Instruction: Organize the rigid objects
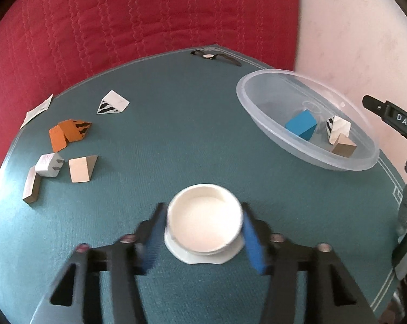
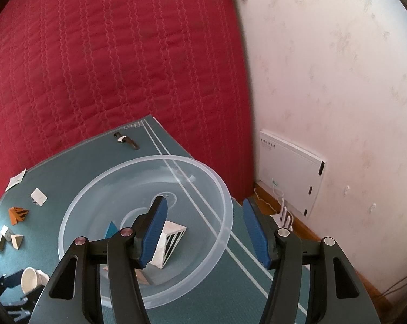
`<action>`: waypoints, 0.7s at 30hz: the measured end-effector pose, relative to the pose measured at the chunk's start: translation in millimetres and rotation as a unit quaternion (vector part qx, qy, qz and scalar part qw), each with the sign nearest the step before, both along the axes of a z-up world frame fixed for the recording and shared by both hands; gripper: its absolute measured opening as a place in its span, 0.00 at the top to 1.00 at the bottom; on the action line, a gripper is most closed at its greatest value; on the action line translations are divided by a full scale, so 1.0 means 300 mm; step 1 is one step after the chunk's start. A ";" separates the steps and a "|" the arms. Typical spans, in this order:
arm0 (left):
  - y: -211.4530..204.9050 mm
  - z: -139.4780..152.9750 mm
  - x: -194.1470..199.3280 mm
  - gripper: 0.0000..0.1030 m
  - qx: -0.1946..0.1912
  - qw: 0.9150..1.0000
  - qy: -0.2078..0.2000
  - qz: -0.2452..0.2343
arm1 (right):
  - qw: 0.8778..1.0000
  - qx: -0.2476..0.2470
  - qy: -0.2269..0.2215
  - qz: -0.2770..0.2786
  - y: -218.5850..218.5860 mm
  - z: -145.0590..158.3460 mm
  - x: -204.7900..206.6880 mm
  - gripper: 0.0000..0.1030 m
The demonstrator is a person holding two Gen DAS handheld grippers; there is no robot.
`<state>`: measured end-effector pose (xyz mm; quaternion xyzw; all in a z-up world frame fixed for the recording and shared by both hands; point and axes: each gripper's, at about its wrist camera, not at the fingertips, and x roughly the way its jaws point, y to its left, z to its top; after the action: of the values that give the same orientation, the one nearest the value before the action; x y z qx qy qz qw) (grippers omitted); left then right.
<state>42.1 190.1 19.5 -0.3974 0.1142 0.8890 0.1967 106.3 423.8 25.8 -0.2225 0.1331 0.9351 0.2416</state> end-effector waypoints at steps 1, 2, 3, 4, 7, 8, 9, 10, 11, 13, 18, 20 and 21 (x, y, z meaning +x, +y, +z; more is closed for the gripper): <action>0.005 0.004 0.001 0.49 0.000 1.000 0.000 -0.001 | 1.000 0.001 0.000 0.000 0.000 0.000 0.001 0.42; 0.008 0.006 0.002 0.49 0.000 1.000 0.000 -0.002 | 1.000 0.001 0.000 -0.001 -0.001 0.001 0.000 0.42; 0.015 0.011 0.003 0.49 0.000 1.000 0.002 -0.004 | 1.000 0.001 0.001 -0.001 -0.002 0.001 0.002 0.42; 0.021 0.018 0.003 0.49 0.000 1.000 0.004 -0.005 | 1.000 0.001 0.001 -0.001 -0.001 0.000 0.002 0.42; 0.046 0.045 -0.005 0.49 0.005 1.000 0.012 -0.014 | 1.000 0.000 0.001 -0.001 -0.001 0.001 0.001 0.42; 0.057 0.057 -0.007 0.49 0.007 1.000 0.015 -0.018 | 1.000 0.000 0.001 -0.002 -0.003 0.001 0.001 0.42; 0.070 0.070 -0.008 0.49 0.011 1.000 0.018 -0.023 | 1.000 0.001 0.001 -0.002 -0.004 0.001 0.000 0.42; 0.091 0.091 -0.009 0.49 0.015 0.999 0.023 -0.031 | 1.000 0.000 0.001 -0.002 -0.004 0.001 0.000 0.42; 0.100 0.101 -0.012 0.49 0.017 0.999 0.026 -0.035 | 1.000 0.000 0.001 -0.001 -0.004 0.001 0.000 0.42; 0.138 0.132 -0.017 0.49 0.025 0.998 0.032 -0.049 | 1.000 0.000 0.002 -0.002 -0.005 0.000 0.000 0.42; 0.227 0.169 -0.062 0.49 0.029 0.996 0.049 -0.063 | 1.000 -0.003 0.002 -0.002 -0.006 0.000 -0.003 0.42; 0.251 0.172 -0.084 0.49 0.033 0.996 0.047 -0.066 | 1.000 -0.003 0.002 -0.001 -0.007 -0.001 -0.003 0.42; 0.260 0.170 -0.092 0.49 0.033 0.996 0.047 -0.067 | 1.000 -0.003 0.002 -0.001 -0.008 -0.001 -0.002 0.42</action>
<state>14.4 268.2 70.6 -0.3397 0.1201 0.8950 0.2631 105.6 421.4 25.4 -0.2210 0.1363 0.9349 0.2419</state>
